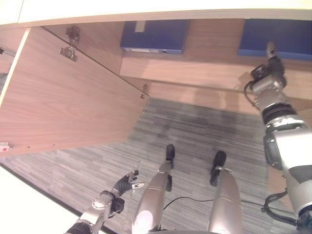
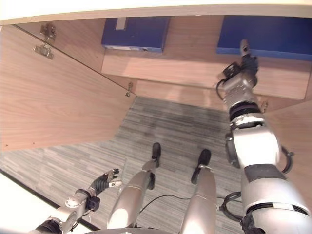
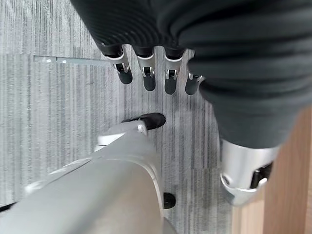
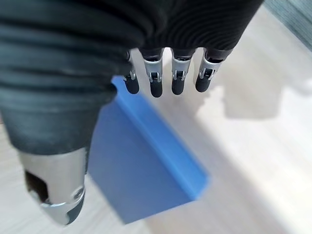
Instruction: Put the empty folder in the office cabinet
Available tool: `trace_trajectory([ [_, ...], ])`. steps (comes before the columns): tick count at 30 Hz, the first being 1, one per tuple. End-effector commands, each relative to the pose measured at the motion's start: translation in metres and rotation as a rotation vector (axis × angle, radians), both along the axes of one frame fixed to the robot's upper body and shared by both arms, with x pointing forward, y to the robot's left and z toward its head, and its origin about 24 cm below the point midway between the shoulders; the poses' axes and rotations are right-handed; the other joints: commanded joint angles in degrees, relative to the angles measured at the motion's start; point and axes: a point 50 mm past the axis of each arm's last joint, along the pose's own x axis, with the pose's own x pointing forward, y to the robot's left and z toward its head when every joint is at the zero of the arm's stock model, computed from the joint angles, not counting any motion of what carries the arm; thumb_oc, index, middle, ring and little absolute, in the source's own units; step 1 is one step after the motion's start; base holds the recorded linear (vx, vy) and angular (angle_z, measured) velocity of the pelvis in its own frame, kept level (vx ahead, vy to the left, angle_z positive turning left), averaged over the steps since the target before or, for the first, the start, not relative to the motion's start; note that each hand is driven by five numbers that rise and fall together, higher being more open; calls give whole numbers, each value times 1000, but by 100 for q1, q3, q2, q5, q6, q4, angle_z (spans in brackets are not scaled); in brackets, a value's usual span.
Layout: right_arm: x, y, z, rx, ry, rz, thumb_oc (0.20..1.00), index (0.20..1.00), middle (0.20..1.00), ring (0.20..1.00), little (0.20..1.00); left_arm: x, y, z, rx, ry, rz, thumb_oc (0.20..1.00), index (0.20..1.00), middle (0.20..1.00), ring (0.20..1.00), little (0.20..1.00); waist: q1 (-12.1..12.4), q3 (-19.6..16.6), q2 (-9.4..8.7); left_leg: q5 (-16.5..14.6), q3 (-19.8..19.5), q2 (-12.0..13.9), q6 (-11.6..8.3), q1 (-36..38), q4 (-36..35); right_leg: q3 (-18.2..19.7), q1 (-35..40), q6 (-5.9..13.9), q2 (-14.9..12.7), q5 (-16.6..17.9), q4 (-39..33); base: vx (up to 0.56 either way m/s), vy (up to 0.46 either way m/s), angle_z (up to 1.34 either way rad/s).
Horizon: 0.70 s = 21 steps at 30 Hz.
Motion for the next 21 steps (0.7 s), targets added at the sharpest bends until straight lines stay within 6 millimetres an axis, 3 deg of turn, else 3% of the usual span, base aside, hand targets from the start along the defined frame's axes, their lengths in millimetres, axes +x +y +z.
trace_trajectory([
  [1,-5,8,45,-52,-258,-11,1000,1000,1000,1000,1000,-4,18,-3,6,23,93,1000,1000,1000,1000,1000,-2,232,-78,-523,-176,-107,43,301,53,203,1005,366,296,-525,-309,-35,2,-7],
  [3,-8,13,36,-44,-274,1,1000,1000,1000,1000,1000,-8,18,-6,-1,38,113,1000,1000,1000,1000,1000,-52,232,-116,-518,-183,-97,46,370,19,206,1087,367,305,-492,-373,-2,8,-7],
  [6,-26,30,-17,3,-282,48,1000,1000,1000,1000,1000,-22,15,-20,-31,109,178,1000,1000,1000,1000,1000,-224,200,-228,-489,-179,-33,63,670,-139,221,1394,388,323,-398,-581,10,24,-9],
  [7,-27,31,-19,3,-278,47,1000,1000,1000,1000,1000,-24,16,-20,-30,112,178,1000,1000,1000,1000,1000,-228,195,-229,-485,-181,-32,63,691,-151,216,1417,388,325,-395,-594,19,21,-7],
  [9,-46,42,-59,-6,-223,93,1000,1000,1000,1000,1000,-33,14,-28,-34,153,201,1000,1000,1000,1000,1000,-313,136,-314,-461,-165,30,76,957,-299,206,1663,407,332,-311,-752,25,8,-5],
  [10,-46,42,-60,-6,-222,93,1000,1000,1000,1000,1000,-34,14,-28,-33,154,201,1000,1000,1000,1000,1000,-307,126,-299,-422,-170,44,80,944,-315,198,1666,407,350,-250,-801,55,6,-4],
  [11,-62,48,-92,-28,-149,138,1000,1000,1000,1000,1000,-39,14,-31,-40,170,223,1000,1000,1000,1000,1000,-371,44,-353,-405,-148,85,74,1145,-427,168,1885,420,368,-191,-975,48,18,-3],
  [13,-80,52,-125,-48,-65,180,1000,1000,1000,1000,1000,-45,16,-35,-46,192,251,1000,1000,1000,1000,1000,-447,-27,-423,-415,-121,113,64,1403,-529,153,2131,443,354,-195,-1061,76,14,-3],
  [15,-95,53,-153,-90,36,229,1000,1000,1000,1000,1000,-47,18,-36,-45,197,269,1000,1000,1000,1000,1000,-498,-156,-469,-377,-95,147,67,1577,-622,129,2321,465,384,-85,-1241,27,10,-1],
  [16,-96,53,-154,-90,37,230,1000,1000,1000,1000,1000,-48,18,-36,-45,198,269,1000,1000,1000,1000,1000,-504,-148,-465,-373,-96,150,67,1605,-637,125,2352,466,389,-80,-1259,31,10,-2],
  [17,-105,51,-168,-124,90,254,1000,1000,1000,1000,1000,-48,20,-37,-46,197,285,1000,1000,1000,1000,1000,-543,-205,-511,-362,-69,163,63,1748,-708,133,2488,486,402,-48,-1335,64,32,-8],
  [18,-134,41,-204,-225,225,342,1000,1000,1000,1000,1000,-53,29,-38,-34,191,326,1000,1000,1000,1000,1000,-643,-426,-601,-352,8,194,57,2103,-846,99,2830,535,443,47,-1607,64,32,-12],
  [19,-135,41,-204,-226,226,343,1000,1000,1000,1000,1000,-53,29,-38,-34,192,326,1000,1000,1000,1000,1000,-646,-420,-598,-350,8,196,57,2124,-857,97,2853,535,447,50,-1620,78,36,-15],
  [21,-160,35,-228,-324,330,443,1000,1000,1000,1000,1000,-58,37,-37,-6,173,357,1000,1000,1000,1000,1000,-697,-582,-657,-348,55,218,50,2379,-940,77,3108,571,466,107,-1780,57,11,-11],
])
